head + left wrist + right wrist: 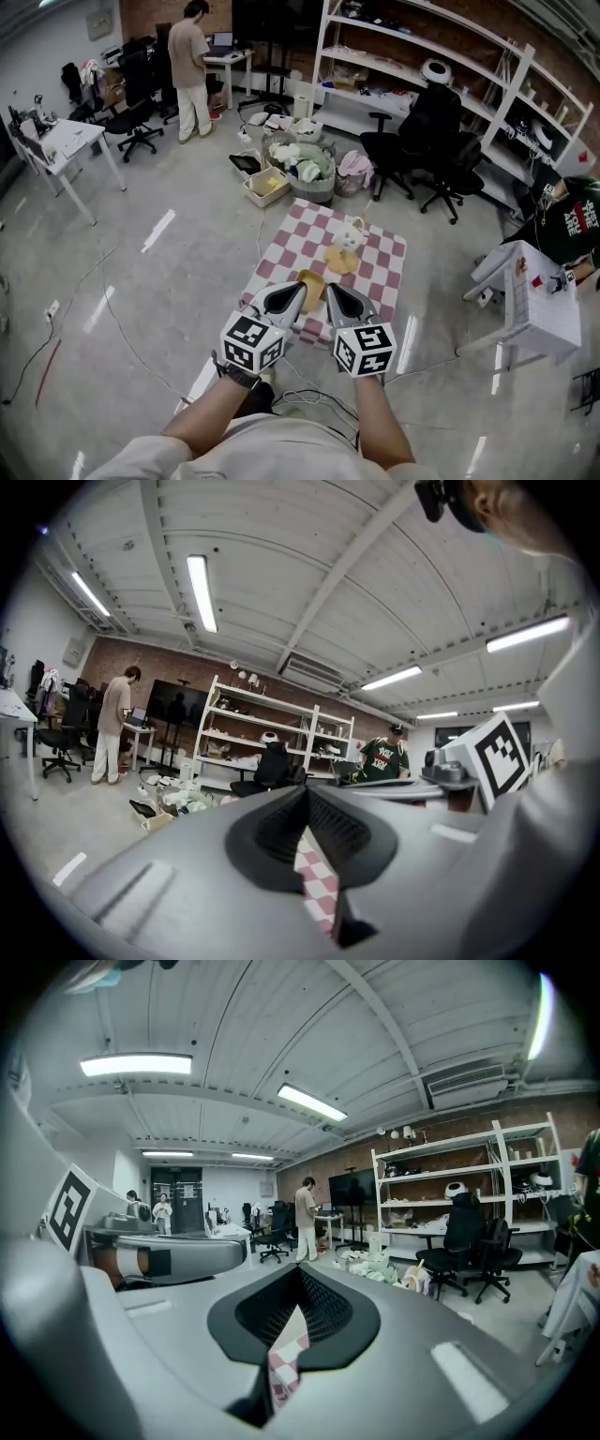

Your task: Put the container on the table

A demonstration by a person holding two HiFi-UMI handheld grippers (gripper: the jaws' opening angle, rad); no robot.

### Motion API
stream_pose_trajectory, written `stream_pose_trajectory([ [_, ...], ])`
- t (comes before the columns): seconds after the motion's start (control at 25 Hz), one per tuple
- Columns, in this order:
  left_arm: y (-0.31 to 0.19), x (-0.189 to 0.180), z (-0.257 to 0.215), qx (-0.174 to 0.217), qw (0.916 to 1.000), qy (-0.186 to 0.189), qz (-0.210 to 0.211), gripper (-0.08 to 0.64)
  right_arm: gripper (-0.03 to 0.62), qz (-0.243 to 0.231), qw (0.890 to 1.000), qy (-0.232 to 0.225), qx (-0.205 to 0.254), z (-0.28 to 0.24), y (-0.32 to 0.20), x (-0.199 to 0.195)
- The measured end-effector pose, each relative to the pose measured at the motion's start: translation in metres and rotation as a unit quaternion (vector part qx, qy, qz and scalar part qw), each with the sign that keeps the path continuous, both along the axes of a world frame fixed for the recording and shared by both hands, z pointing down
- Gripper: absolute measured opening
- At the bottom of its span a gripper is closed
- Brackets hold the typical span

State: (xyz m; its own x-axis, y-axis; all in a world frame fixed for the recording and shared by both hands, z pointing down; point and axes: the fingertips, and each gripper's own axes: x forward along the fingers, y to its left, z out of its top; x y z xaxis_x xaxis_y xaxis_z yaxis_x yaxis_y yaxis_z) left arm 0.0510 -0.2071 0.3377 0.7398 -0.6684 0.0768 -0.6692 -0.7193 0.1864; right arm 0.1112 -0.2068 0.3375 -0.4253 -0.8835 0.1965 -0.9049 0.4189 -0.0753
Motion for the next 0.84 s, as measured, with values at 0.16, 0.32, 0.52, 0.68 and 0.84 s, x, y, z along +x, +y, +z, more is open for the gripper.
stream_pose_trajectory([
  [0.16, 0.008, -0.004, -0.002, 0.004, 1.0, 0.005, -0.005, 0.006, 0.009, 0.0, 1.0, -0.005, 0.006, -0.003, 0.009, -0.003],
  [0.32, 0.014, -0.007, -0.003, 0.009, 0.9999, 0.006, -0.008, 0.006, 0.009, -0.001, 1.0, -0.006, 0.01, -0.004, 0.015, -0.004],
  [0.52, 0.017, -0.007, -0.003, 0.013, 0.9999, 0.003, -0.008, 0.006, 0.009, 0.0, 1.0, -0.009, 0.009, -0.003, 0.017, -0.005],
  [0.68, 0.018, -0.007, -0.008, 0.017, 0.9998, 0.004, -0.01, 0.006, 0.009, -0.001, 1.0, -0.01, 0.012, -0.006, 0.018, -0.005],
  [0.84, 0.017, -0.008, -0.016, 0.021, 0.9997, 0.004, -0.011, 0.006, 0.009, -0.002, 1.0, -0.011, 0.015, -0.013, 0.017, -0.007],
])
